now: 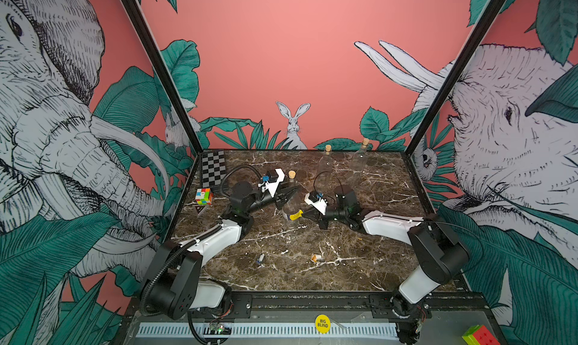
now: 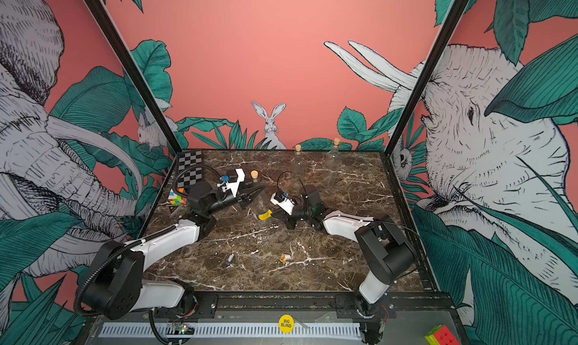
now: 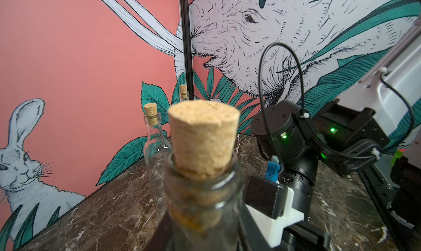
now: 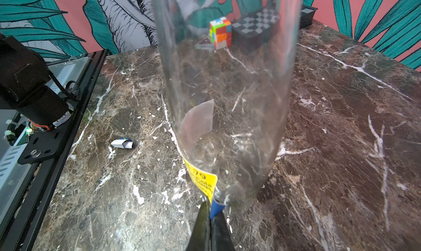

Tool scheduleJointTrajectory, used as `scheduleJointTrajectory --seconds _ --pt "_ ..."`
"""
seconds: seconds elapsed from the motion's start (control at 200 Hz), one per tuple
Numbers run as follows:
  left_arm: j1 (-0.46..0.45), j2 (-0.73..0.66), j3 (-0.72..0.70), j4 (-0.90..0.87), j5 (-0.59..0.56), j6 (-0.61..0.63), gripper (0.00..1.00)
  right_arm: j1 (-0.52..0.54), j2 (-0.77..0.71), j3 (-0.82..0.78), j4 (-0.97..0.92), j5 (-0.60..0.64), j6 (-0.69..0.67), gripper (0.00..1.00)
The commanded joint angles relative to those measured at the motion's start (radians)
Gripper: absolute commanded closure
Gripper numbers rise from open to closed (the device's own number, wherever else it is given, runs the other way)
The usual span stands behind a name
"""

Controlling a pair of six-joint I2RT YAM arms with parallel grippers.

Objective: Remove the label from the bottle
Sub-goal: Tear open the label from the bottle.

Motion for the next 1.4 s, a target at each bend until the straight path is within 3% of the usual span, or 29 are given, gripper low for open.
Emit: scheduleJointTrajectory --seconds 0.0,1.396 --pt "0.003 0.032 -0.067 -0.172 -0.124 0.059 1.0 0.008 -0.029 -0.003 -0.014 -0.008 0.011 1.0" --pt "-0.097 -0.034 -0.109 -0.23 -0.437 0.068 1.0 0.008 -0.025 -0.01 0.007 0.052 0.044 1.0"
